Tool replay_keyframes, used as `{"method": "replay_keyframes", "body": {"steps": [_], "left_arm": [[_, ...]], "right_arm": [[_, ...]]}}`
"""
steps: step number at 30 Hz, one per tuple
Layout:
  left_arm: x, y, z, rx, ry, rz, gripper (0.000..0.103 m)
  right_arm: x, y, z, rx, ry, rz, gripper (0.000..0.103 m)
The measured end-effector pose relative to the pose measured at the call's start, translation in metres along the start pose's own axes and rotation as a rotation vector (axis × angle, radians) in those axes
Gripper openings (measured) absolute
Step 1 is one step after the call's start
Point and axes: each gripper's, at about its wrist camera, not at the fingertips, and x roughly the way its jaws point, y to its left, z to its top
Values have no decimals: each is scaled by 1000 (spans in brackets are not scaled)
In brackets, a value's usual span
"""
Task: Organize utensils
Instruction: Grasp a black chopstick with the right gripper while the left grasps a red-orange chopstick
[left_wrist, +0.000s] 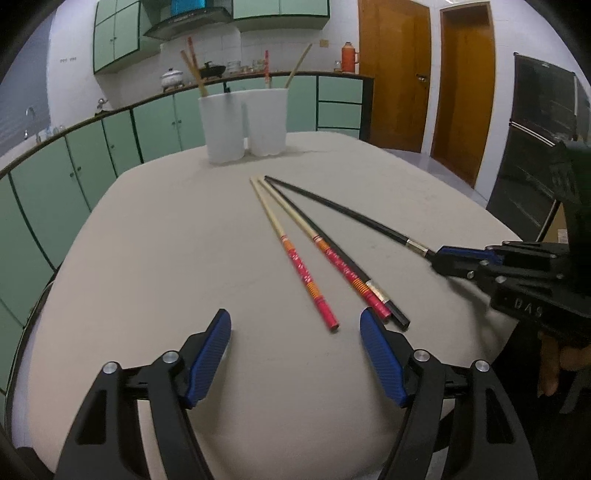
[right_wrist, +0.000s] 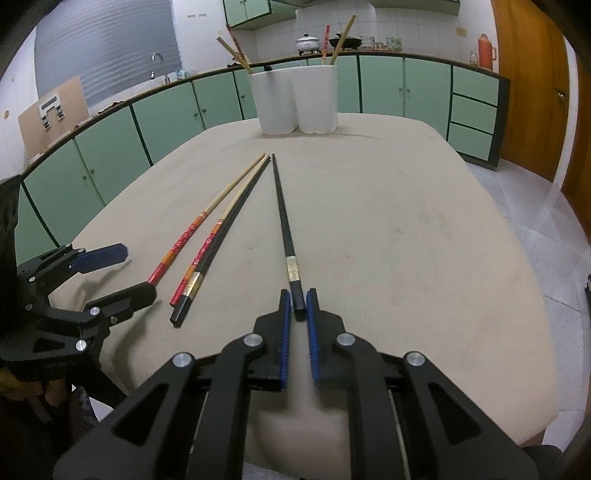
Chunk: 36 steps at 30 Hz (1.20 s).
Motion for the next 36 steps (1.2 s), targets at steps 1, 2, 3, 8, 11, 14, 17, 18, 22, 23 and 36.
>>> {"method": "replay_keyframes", "body": {"steps": [1,2,3,8,11,14,17,18,22,23,36], "left_arm": [[1,-1,0,-1,-2,9,69],[4,0,1,-8,1,14,67],[7,2,0,-21,9,17,61],[6,9,-2,-62,-31,71,21],[5,17,-4,-109,-40,97,6],[3,19,-5,-126,-42,132,6],[1,20,-4,-127,-31,125,6],[-1,19,-5,-118,-28,119,6],[1,20,-4,-81,-22,97,19],[2,23,-3,-84,-22,81,19],[-27,29,19,-135,-45,36,6]], "right_arm": [[1,1,1,-3,-2,-2,12],[2,2,1,-6,-5,-6,12],[3,3,2,-8,-7,-8,14],[5,12,3,-20,-31,-114,9],[3,11,1,25,-39,-170,7],[2,11,-1,44,-39,-203,6],[-1,11,-3,50,-35,-172,11],[-2,12,-3,46,-33,-157,12],[-3,10,-2,40,-32,-135,17],[-3,10,-2,41,-32,-133,17],[-32,16,16,44,-92,-102,7]]}}
